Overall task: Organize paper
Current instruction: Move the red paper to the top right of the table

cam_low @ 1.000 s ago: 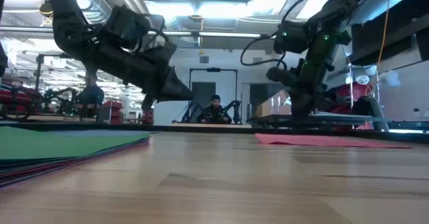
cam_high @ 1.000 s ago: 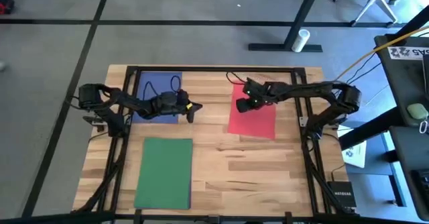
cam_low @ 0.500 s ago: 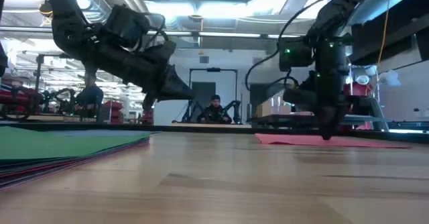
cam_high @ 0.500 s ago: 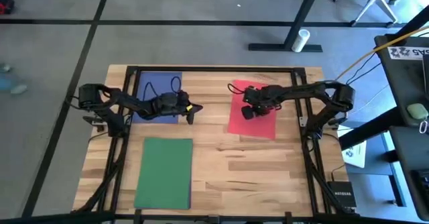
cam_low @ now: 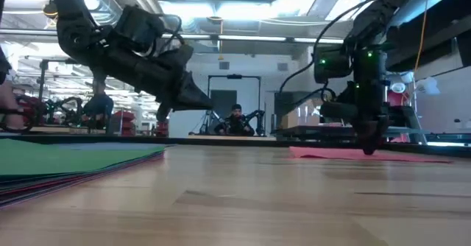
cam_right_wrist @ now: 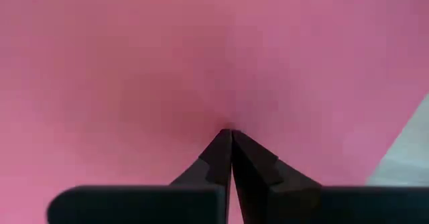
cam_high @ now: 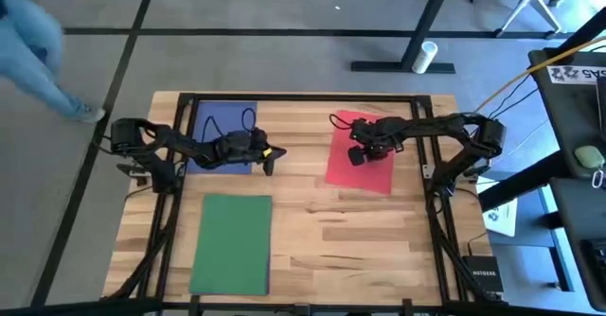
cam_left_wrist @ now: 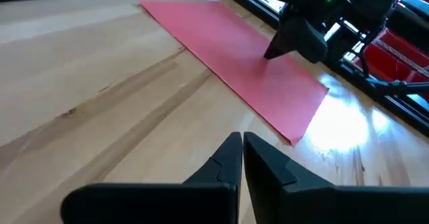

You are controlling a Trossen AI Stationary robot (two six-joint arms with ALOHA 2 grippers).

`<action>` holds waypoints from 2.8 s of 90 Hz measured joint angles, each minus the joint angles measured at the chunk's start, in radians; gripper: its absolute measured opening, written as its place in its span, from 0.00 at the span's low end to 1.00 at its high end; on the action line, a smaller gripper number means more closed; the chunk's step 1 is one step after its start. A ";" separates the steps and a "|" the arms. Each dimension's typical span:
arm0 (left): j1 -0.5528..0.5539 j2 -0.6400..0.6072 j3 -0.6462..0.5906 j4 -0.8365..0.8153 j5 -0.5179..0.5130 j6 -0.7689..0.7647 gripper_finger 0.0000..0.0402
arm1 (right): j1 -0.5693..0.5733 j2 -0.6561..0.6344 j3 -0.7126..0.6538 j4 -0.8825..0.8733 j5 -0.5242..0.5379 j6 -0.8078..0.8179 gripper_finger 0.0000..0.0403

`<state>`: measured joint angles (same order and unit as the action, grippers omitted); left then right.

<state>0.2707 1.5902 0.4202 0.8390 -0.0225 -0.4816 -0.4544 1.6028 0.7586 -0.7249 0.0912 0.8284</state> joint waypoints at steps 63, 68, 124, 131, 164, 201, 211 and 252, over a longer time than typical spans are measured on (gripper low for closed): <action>0.000 0.000 0.000 -0.017 0.000 0.007 0.00 | -0.037 -0.048 -0.007 -0.136 0.125 -0.144 0.00; 0.000 0.000 0.000 -0.017 0.000 0.007 0.00 | -0.037 -0.078 -0.002 -0.132 0.125 -0.152 0.00; 0.000 0.000 0.000 -0.023 0.000 -0.013 0.00 | 0.158 -0.204 -0.004 -0.103 -0.041 0.188 0.00; 0.000 0.000 0.000 -0.024 0.000 -0.012 0.00 | 0.179 -0.167 -0.004 -0.116 -0.041 0.221 0.00; 0.000 0.000 0.000 -0.047 0.000 -0.009 0.00 | 0.196 -0.065 -0.021 -0.147 -0.022 0.241 0.00; 0.000 0.000 0.000 -0.048 0.000 -0.001 0.00 | 0.141 -0.071 -0.070 -0.144 0.031 0.230 0.00; 0.000 0.000 0.000 -0.052 0.000 0.000 0.00 | 0.121 -0.070 -0.070 -0.145 0.046 0.210 0.00; 0.000 0.000 0.000 -0.068 0.000 0.003 0.00 | 0.102 -0.069 -0.072 -0.140 0.088 0.169 0.00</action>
<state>0.2710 1.5902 0.4198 0.7707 -0.0227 -0.4789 -0.3527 1.5341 0.6868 -0.8654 0.1788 0.9971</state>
